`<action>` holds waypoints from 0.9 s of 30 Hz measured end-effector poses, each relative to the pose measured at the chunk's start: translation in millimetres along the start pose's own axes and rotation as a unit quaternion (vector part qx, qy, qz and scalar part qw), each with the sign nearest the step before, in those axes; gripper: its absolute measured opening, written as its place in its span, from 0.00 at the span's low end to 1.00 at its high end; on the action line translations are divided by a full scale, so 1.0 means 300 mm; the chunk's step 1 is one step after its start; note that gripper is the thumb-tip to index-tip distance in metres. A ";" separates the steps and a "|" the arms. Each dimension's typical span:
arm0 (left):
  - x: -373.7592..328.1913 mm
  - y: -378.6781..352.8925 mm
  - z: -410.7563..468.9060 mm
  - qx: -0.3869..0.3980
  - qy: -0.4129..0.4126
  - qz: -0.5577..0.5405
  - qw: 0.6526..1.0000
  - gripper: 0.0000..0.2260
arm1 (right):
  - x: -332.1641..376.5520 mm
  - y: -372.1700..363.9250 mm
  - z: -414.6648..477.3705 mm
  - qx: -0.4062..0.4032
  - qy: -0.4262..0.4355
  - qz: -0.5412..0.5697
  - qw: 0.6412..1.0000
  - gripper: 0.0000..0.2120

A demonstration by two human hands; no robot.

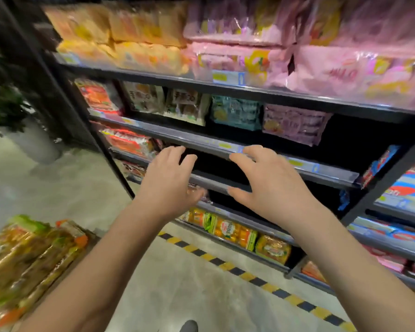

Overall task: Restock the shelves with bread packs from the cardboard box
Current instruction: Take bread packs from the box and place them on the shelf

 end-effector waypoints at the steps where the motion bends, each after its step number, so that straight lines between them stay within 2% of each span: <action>1: 0.037 0.022 -0.032 0.002 0.022 0.008 1.000 0.35 | 0.037 0.018 0.018 -0.002 0.017 0.000 1.000 0.32; 7: 0.295 0.132 -0.285 -0.007 0.156 0.006 0.988 0.34 | 0.343 0.073 0.110 -0.006 0.130 0.011 0.991 0.34; 15: 0.727 0.146 -0.690 0.028 0.327 0.018 0.944 0.36 | 0.863 0.042 0.199 0.005 0.261 0.032 0.965 0.35; 27: 1.444 0.139 -1.186 0.040 0.467 0.001 0.883 0.37 | 1.655 -0.186 0.451 0.034 0.355 0.053 0.933 0.33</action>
Point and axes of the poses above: each hand's wrist, its own z-axis towards the middle knuckle, its own y-axis out of the back of the hand, x = y × z, the point moved 10 cm from there along z, towards the middle knuckle, and after that the axes turned 2 degrees about x, right-handed, at the moved point
